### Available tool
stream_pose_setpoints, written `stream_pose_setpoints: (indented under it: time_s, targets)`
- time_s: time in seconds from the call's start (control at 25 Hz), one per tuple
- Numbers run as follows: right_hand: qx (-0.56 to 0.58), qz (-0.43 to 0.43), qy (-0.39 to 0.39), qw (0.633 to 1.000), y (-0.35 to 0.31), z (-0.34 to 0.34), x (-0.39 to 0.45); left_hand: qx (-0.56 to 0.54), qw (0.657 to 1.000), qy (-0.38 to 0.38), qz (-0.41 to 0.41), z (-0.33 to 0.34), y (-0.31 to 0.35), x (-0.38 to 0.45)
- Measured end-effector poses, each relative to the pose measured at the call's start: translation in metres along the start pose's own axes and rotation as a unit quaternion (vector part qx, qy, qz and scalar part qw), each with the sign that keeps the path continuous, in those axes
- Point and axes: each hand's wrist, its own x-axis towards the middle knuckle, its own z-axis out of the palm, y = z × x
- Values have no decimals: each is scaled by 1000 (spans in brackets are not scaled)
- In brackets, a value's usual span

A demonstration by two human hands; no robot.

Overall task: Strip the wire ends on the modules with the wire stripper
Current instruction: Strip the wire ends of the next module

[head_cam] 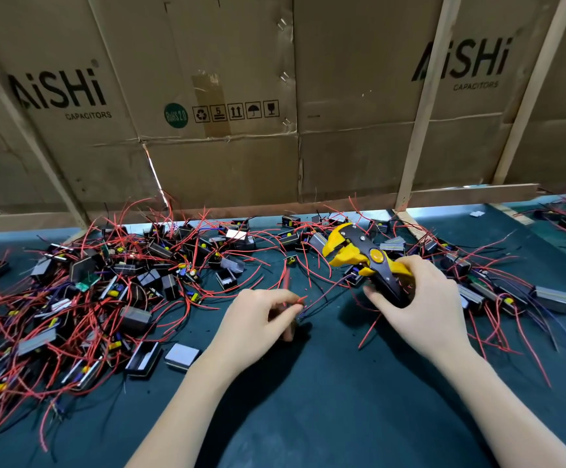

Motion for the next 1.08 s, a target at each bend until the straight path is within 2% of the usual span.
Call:
stream_pose_setpoints:
  time_s: [0.08, 0.28, 0.48, 1.08]
  targets:
    - [-108, -27, 6, 994, 2, 5, -1, -30, 999, 14, -2, 2, 0, 0]
    - [-172, -63, -30, 983, -2, 11, -6, -115, 993, 8, -26, 7, -1, -2]
    - [-168, -75, -64, 981, -8, 14, -9, -151, 988, 10, -28, 10, 0, -2]
    - [-158, -100, -25, 982, -11, 16, -12, -200, 975, 11, -92, 13, 0, 0]
